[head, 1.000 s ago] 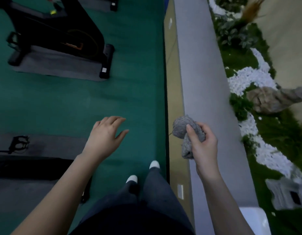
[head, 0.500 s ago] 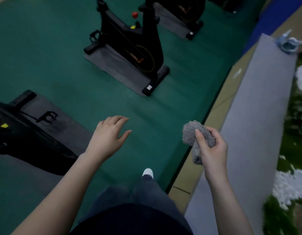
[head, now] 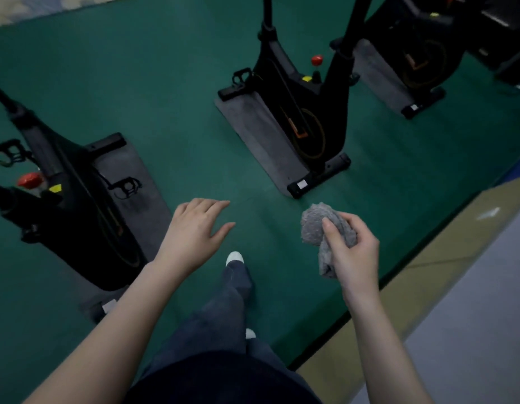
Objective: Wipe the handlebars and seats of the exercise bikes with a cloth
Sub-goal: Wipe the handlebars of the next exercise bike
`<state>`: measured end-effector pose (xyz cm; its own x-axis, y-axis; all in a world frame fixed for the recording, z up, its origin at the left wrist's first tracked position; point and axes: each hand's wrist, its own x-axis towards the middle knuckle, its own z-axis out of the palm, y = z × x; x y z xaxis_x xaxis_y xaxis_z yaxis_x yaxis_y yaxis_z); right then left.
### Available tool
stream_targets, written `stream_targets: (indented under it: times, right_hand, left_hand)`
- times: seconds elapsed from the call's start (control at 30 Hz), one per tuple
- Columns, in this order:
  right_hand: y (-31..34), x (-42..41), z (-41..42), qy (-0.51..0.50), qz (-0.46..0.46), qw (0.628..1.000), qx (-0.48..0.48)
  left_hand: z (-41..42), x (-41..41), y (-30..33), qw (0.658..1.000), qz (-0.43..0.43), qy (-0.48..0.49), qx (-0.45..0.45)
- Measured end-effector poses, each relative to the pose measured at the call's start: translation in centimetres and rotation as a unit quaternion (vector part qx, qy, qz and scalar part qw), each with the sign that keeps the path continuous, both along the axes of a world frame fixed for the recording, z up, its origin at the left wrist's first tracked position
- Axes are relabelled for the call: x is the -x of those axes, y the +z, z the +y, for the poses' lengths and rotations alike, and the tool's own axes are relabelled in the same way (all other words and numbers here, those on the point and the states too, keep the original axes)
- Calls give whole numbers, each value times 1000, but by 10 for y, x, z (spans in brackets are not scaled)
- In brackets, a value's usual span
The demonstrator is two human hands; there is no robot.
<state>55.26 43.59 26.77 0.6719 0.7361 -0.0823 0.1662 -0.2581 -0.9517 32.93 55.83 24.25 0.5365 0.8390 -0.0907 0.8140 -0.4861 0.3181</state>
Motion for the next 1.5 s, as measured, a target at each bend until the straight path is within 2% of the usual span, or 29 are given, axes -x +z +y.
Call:
stream_targets:
  times: [0.17,0.43,0.77,1.07,1.5]
  right_hand:
    - [4,-17,97,62,-12,998,-6]
    - [2,-44,221,131,35,991,-11]
    - [0,-88,390,271,27,962,-2]
    - [6,-106,532,410,12,912,-2]
    - [11,73,645,649,4,761,-22]
  left_hand:
    - [68,-7,-8,998,4,63,1]
    - [159,-12,2,988,26,153,-1]
    - [235,-36,0,949,35,311,24]
    - [289,-82,7,893,5,449,10]
    - [332,7,1,772,-7,636,-15]
